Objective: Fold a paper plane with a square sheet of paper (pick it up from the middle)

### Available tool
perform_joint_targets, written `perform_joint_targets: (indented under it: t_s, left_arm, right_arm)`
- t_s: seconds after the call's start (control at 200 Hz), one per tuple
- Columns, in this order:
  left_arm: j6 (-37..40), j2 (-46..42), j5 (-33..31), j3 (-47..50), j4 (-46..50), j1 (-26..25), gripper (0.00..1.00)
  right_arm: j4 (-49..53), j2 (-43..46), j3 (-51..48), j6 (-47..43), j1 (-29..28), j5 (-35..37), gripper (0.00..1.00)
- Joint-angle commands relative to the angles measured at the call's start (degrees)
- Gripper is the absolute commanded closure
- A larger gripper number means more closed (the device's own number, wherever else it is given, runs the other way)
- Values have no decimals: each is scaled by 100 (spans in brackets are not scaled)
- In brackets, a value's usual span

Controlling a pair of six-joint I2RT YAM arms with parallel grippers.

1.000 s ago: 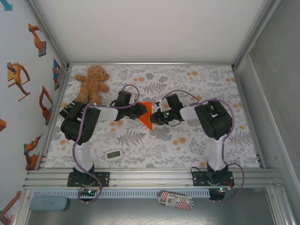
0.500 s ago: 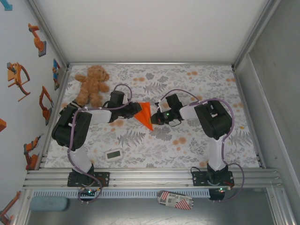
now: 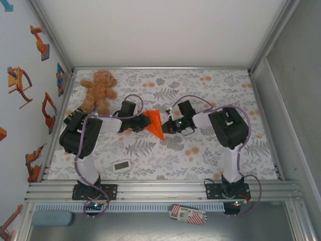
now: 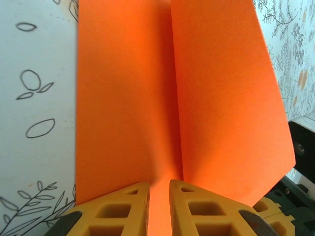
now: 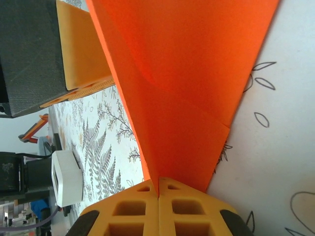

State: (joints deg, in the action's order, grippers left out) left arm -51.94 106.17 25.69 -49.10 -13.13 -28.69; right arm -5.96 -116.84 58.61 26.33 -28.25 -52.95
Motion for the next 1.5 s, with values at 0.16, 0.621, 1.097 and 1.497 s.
perform_joint_targets:
  t_s: [0.16,0.621,1.097,1.497]
  left_arm:
    - [-34,70,-242,26,600,-83,82]
    - [-119,121,-226,6,489,-126,82]
    - [-50,-306,127,-193,-347,-127,71]
    - [456,-106,-268,-574,988,-304,48]
  right_arm:
    - [370,-37,-177,373,127,219,99]
    - [314,-109,-71,974,21,126,99]
    - [577,-330,-60,1008,21,408,99]
    - [744,-370,-24,874,21,487,99]
